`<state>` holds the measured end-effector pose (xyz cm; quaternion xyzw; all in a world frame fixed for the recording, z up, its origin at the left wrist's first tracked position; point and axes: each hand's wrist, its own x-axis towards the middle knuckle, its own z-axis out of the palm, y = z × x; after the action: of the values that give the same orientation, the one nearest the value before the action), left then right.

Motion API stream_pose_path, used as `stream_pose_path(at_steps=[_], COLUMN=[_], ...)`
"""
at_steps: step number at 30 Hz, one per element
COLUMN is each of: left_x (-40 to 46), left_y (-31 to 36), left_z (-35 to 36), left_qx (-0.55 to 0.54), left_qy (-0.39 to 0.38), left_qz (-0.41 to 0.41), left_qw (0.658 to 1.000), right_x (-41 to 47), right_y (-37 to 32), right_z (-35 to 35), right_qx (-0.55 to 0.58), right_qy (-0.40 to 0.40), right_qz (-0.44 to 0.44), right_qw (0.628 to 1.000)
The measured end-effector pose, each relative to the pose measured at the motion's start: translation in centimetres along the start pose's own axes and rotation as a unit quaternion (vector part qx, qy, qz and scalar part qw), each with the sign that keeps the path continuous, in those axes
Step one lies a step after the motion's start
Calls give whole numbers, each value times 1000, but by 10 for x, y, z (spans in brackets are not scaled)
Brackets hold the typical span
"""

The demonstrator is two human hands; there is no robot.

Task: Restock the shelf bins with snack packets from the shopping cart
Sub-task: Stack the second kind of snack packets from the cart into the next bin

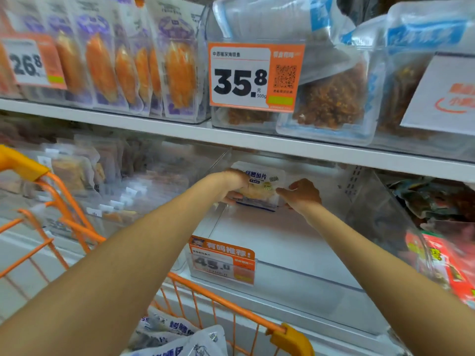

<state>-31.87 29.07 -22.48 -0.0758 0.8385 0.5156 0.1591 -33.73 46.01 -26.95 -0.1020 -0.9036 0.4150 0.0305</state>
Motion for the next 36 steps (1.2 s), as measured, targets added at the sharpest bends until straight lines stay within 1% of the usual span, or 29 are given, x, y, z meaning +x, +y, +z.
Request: stream_pose_path(at_steps=[3,6,10,13,15,17,19,20,21,22,23,24,25,26,27,28,30,32,34,36], left_x=[-36,-70,-128,-173,-200,-225,-240,-244,-247,-250,-252,-255,-257,-260,-260,-260,-258,-253,-246,-244], left_y=[0,-11,-37,-61,-80,-103,-126,-137,-149,-156,-165,-170,-175,-178,-183,-189,-199,-205,-203,-199], left_z=[-8,-17,-31,-38,-44,-53,-63,-69,-76,-80,-82,-81,-80,-77,-75,-75,-79,-81,-77,-71], left_qx=[8,61,101,99,63,34,50,92,168,263,353,428,480,511,526,526,508,502,517,546], left_qy=[27,83,139,143,148,148,130,108,64,-5,-82,-144,-184,-210,-230,-244,-251,-227,-169,-92], left_qz=[47,114,174,199,205,205,181,147,98,35,-32,-83,-110,-112,-105,-100,-111,-101,-76,-68], left_qw=[998,988,970,964,965,967,973,979,979,964,931,889,851,826,812,809,816,829,836,830], right_x=[-36,-80,-139,-175,-201,-224,-237,-241,-243,-245,-246,-248,-250,-253,-256,-259,-262,-265,-267,-265], right_y=[-15,-30,-47,-56,-60,-62,-57,-55,-53,-52,-52,-52,-53,-54,-55,-55,-52,-48,-44,-41], right_z=[-19,-35,-45,-47,-41,-30,-14,-5,3,12,20,27,32,36,38,38,32,28,29,35], right_qx=[60,62,61,72,94,115,92,38,-51,-150,-231,-278,-294,-289,-274,-256,-249,-286,-322,-305], right_qy=[-72,-152,-233,-252,-247,-258,-304,-348,-396,-438,-465,-475,-474,-470,-474,-486,-505,-486,-478,-498], right_qz=[-43,-102,-157,-202,-234,-254,-270,-278,-291,-302,-306,-305,-303,-302,-297,-288,-286,-316,-333,-320], right_qw=[995,981,958,944,936,925,909,895,869,833,798,777,773,777,782,784,776,763,746,746])
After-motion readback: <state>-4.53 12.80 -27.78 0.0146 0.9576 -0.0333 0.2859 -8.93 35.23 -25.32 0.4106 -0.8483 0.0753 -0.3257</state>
